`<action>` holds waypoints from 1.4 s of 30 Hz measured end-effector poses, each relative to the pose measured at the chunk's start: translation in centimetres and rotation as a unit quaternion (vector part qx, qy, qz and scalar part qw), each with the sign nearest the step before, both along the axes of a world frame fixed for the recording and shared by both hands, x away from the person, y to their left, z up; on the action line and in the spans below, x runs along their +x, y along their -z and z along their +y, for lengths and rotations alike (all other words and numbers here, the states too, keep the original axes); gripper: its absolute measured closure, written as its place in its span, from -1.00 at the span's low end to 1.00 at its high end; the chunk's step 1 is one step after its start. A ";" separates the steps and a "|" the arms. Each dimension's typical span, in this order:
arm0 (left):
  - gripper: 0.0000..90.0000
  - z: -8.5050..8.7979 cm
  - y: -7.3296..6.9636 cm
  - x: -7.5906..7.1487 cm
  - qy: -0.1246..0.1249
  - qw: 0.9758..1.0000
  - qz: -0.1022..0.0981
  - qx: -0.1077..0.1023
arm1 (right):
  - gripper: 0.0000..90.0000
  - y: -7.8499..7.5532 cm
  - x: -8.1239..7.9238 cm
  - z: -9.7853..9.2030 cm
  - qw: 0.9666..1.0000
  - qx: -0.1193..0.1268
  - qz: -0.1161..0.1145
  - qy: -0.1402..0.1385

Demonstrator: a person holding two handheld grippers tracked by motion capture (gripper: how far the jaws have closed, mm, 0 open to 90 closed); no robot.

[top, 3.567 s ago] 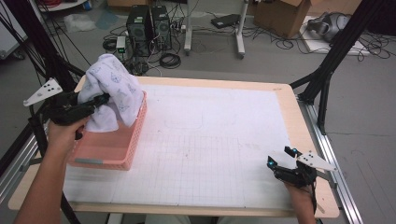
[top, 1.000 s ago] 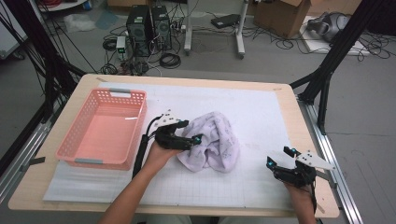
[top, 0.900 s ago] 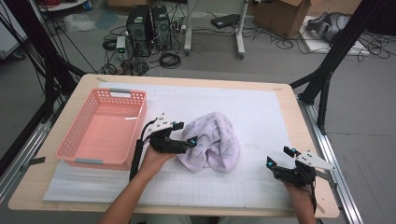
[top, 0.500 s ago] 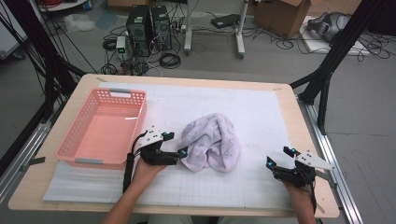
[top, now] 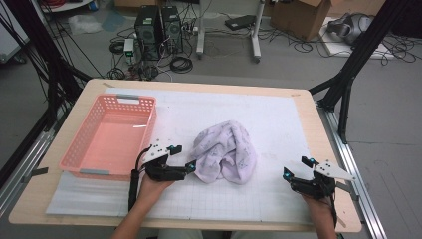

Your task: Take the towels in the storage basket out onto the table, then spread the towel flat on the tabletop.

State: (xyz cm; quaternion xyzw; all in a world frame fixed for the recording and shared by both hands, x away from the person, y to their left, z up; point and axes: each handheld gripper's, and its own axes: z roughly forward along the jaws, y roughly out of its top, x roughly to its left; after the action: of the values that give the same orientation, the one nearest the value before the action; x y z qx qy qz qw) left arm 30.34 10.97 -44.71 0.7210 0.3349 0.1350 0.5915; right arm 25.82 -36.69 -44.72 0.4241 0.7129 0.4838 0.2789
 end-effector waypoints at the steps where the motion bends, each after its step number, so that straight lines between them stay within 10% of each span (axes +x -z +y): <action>1: -0.59 0.0 0.0 0.0 0.001 1.000 0.000 0.002 | -0.64 0.0 0.0 0.0 1.000 0.001 0.000 0.000; 23: -0.46 -0.5 0.1 -0.2 0.018 1.000 0.002 0.014 | -0.63 0.0 0.2 0.2 1.000 -0.010 0.009 -0.001; 31: -0.40 -1.7 0.0 0.0 0.039 0.997 0.021 0.056 | -0.63 -0.1 0.9 1.8 0.999 -0.012 0.032 -0.024; 37: -0.42 -3.8 0.1 0.4 0.048 0.992 0.043 0.111 | -0.46 -0.4 1.6 6.7 0.991 -0.011 0.073 -0.107; 42: 0.35 -4.8 0.1 0.6 0.039 0.986 0.052 0.156 | -0.13 -0.2 3.5 10.5 0.989 -0.016 0.114 -0.098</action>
State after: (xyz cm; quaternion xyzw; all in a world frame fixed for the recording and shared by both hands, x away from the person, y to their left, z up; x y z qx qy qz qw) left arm 30.94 6.16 -44.85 0.8227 0.3118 0.1251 0.4585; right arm 29.29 -26.20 -44.48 0.3997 0.7859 0.4461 0.1540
